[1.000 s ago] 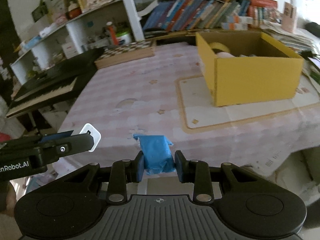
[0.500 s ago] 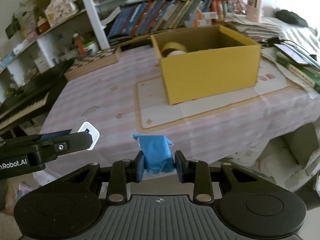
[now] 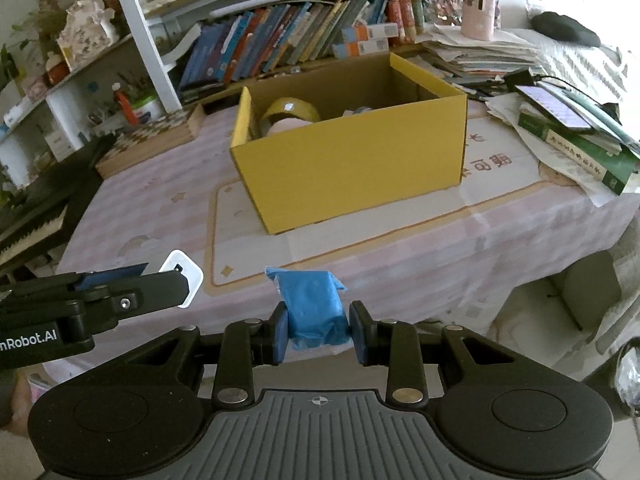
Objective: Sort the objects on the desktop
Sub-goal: 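Lift and carry the white plug and blue object toward the yellow box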
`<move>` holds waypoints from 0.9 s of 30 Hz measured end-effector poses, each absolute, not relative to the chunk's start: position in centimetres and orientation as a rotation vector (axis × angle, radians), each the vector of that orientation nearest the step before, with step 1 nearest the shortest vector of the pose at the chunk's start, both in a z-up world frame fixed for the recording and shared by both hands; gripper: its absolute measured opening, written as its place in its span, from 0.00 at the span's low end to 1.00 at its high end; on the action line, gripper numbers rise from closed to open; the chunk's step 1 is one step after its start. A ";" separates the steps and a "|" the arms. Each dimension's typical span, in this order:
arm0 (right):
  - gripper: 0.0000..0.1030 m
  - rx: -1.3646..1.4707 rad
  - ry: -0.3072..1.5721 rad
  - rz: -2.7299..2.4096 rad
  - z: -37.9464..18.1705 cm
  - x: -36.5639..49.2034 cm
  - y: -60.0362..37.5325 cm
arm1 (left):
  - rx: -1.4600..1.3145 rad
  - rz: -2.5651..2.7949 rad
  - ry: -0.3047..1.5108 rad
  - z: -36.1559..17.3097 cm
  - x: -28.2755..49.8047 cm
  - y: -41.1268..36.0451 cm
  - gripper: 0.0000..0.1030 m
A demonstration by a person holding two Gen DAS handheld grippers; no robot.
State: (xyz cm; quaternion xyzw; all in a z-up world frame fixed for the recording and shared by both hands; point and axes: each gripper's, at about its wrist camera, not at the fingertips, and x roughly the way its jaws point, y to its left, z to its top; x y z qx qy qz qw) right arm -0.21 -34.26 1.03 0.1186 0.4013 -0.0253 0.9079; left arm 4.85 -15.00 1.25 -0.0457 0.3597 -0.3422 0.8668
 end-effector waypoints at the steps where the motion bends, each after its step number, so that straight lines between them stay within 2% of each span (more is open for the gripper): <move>1: 0.31 0.244 0.831 -0.049 1.0 0.0 -34.7 | -0.095 -0.713 0.755 1.2 4.9 -15.4 0.42; 27: 0.31 0.235 0.854 0.062 0.1 3.7 -44.7 | -0.070 -0.643 0.738 1.5 6.6 -25.9 0.42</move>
